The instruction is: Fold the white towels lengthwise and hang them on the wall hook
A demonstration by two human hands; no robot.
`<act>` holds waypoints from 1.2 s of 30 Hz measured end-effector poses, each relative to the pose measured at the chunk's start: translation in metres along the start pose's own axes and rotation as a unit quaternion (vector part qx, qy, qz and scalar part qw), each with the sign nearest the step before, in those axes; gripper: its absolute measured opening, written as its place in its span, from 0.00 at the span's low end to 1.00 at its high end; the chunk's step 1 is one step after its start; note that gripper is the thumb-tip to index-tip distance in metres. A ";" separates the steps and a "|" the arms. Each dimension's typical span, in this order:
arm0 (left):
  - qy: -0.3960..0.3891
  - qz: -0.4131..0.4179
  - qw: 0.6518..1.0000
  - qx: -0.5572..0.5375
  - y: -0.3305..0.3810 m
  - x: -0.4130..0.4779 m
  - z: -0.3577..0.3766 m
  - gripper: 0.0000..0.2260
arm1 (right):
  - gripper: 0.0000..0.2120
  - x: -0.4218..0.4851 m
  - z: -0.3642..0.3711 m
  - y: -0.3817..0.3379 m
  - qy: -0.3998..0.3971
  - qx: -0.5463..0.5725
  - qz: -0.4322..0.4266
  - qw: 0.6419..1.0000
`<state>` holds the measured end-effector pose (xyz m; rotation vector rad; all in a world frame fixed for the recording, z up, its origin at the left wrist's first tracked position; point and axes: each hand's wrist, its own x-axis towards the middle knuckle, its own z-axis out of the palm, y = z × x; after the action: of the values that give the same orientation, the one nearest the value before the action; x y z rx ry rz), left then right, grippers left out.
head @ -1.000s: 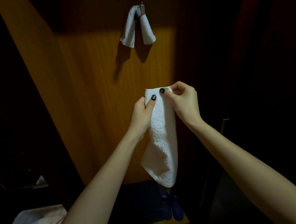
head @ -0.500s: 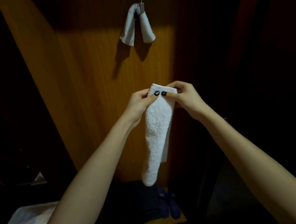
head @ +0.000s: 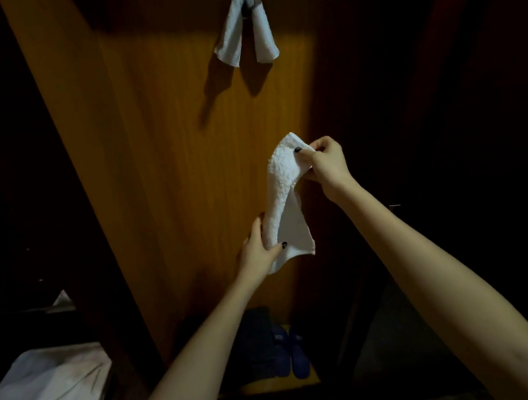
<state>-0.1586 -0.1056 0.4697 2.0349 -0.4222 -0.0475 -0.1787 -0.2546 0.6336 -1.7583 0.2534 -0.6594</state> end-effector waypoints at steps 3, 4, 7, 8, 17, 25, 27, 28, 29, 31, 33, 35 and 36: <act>0.041 -0.057 0.996 0.050 -0.003 0.010 0.006 0.28 | 0.10 0.006 -0.001 -0.006 0.019 0.024 -0.007 1.000; 0.055 -0.054 0.996 0.051 -0.005 0.012 0.005 0.22 | 0.10 0.007 -0.003 -0.007 0.027 0.036 -0.005 0.999; 0.086 -0.005 0.996 0.038 -0.018 0.011 -0.004 0.08 | 0.10 0.010 -0.012 -0.006 0.073 0.076 0.012 0.994; 0.088 0.001 0.995 0.035 -0.024 0.011 -0.009 0.07 | 0.10 0.011 -0.017 -0.004 0.092 0.091 0.023 0.991; 0.068 -0.030 0.972 -0.222 -0.040 0.012 -0.047 0.05 | 0.10 0.020 -0.057 0.017 0.110 0.146 0.041 0.982; -0.062 0.057 0.946 -0.314 0.067 0.037 -0.029 0.16 | 0.07 0.008 -0.036 0.009 -0.107 0.035 -0.058 0.992; -0.091 0.079 0.929 -0.350 0.089 0.040 -0.025 0.10 | 0.07 0.004 -0.034 0.008 -0.125 0.016 -0.070 0.990; -0.088 0.084 0.926 -0.357 0.096 0.041 -0.025 0.08 | 0.07 0.002 -0.034 0.008 -0.130 0.013 -0.071 0.989; -0.076 0.085 0.925 -0.361 0.102 0.041 -0.025 0.08 | 0.06 0.000 -0.034 0.008 -0.130 0.020 -0.071 0.989; -0.051 0.088 0.920 -0.378 0.109 0.042 -0.025 0.08 | 0.06 -0.005 -0.035 0.008 -0.102 0.048 -0.074 0.991; -0.030 0.086 0.909 -0.406 0.118 0.042 -0.027 0.08 | 0.11 -0.013 -0.036 0.011 -0.059 0.063 -0.074 0.994; -0.003 0.092 0.903 -0.420 0.128 0.044 -0.031 0.07 | 0.14 -0.026 -0.037 0.018 -0.054 0.062 -0.064 0.995; 0.014 0.096 0.904 -0.416 0.133 0.046 -0.035 0.07 | 0.12 -0.034 -0.038 0.024 -0.067 0.065 -0.060 0.994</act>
<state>-0.1448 -0.1468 0.6077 1.1425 -0.4786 -0.0637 -0.2233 -0.2759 0.6072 -1.6924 0.0128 -0.6265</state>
